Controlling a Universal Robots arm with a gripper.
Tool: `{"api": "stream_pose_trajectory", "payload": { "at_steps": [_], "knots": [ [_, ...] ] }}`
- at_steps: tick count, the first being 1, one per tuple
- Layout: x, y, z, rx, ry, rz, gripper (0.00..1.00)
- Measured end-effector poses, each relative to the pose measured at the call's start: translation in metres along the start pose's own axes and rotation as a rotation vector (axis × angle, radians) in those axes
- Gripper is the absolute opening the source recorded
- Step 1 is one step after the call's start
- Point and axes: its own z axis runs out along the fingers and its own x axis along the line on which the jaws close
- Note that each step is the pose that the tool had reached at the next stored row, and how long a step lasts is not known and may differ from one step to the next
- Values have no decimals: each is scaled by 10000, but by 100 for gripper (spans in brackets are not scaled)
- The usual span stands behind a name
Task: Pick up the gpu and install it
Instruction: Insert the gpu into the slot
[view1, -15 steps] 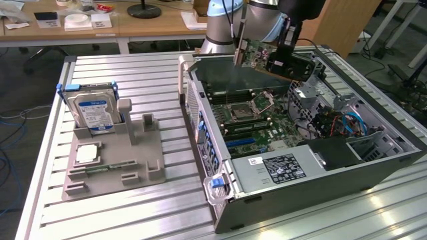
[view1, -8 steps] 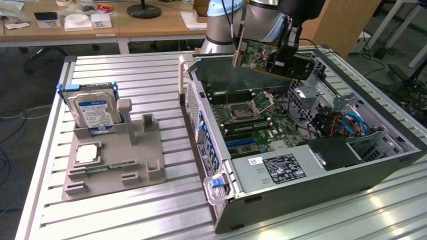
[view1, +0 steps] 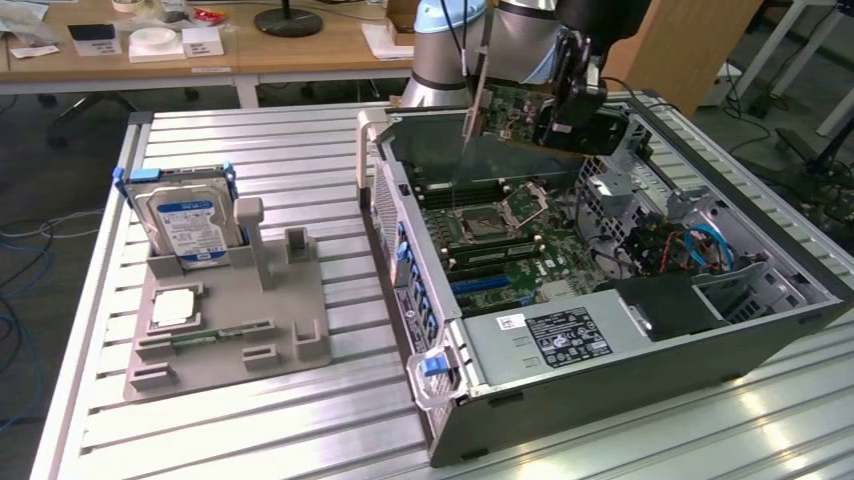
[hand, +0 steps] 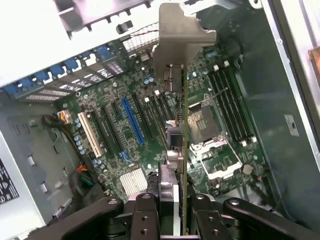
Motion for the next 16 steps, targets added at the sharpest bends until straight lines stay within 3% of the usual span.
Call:
{"api": "stream_pose_trajectory", "payload": {
  "at_steps": [7, 16],
  "knots": [
    [1, 0, 2, -24, -2, -1090, 28],
    [12, -5, 2, -35, -2, -1565, 28]
  ]
}}
